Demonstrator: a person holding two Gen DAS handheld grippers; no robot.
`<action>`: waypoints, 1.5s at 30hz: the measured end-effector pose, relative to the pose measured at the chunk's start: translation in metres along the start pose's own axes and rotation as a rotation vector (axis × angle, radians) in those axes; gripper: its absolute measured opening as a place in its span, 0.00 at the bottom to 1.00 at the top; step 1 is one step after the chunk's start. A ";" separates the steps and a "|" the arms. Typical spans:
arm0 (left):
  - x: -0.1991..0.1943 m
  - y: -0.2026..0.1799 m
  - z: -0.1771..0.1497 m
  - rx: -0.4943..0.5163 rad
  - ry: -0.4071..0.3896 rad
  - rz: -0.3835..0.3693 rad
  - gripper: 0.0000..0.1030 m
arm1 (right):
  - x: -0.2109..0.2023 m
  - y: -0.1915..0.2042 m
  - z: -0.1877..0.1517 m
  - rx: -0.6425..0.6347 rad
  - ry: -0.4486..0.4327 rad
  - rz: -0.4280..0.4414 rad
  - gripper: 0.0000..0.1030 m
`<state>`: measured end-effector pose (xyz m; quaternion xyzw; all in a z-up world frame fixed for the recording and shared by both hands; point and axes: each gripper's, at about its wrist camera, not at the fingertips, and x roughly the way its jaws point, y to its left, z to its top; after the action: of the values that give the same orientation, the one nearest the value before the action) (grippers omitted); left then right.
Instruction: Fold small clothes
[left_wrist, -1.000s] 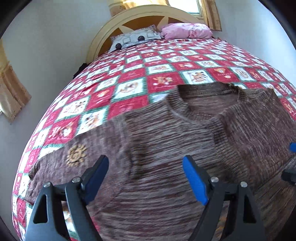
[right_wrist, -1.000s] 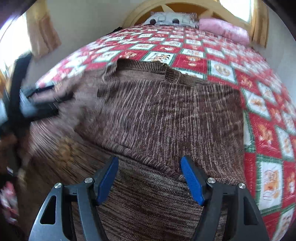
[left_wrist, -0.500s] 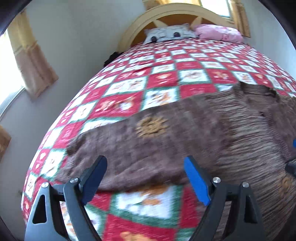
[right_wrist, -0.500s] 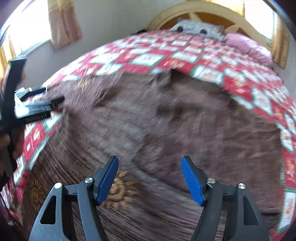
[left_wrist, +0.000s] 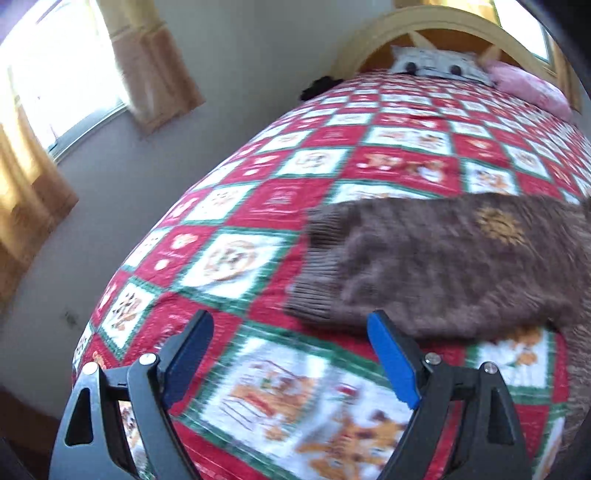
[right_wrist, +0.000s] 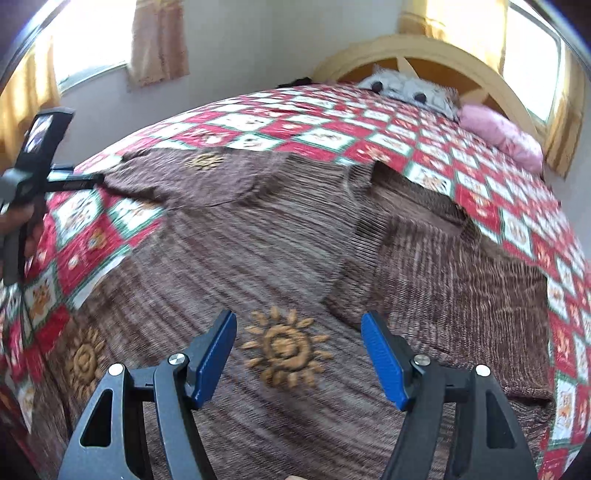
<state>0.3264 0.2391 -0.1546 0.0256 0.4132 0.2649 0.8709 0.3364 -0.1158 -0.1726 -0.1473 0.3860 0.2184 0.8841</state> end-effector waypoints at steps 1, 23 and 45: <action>0.004 0.005 0.002 -0.023 0.012 -0.005 0.86 | -0.001 0.003 -0.001 -0.016 -0.003 -0.002 0.69; 0.027 0.015 0.023 -0.221 0.084 -0.146 0.80 | -0.004 0.032 -0.022 -0.127 -0.002 -0.043 0.69; 0.032 -0.008 0.034 -0.199 0.111 -0.264 0.12 | -0.006 0.031 -0.024 -0.093 -0.016 -0.042 0.69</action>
<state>0.3716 0.2540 -0.1572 -0.1297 0.4322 0.1890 0.8722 0.3023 -0.1009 -0.1875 -0.1947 0.3652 0.2188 0.8837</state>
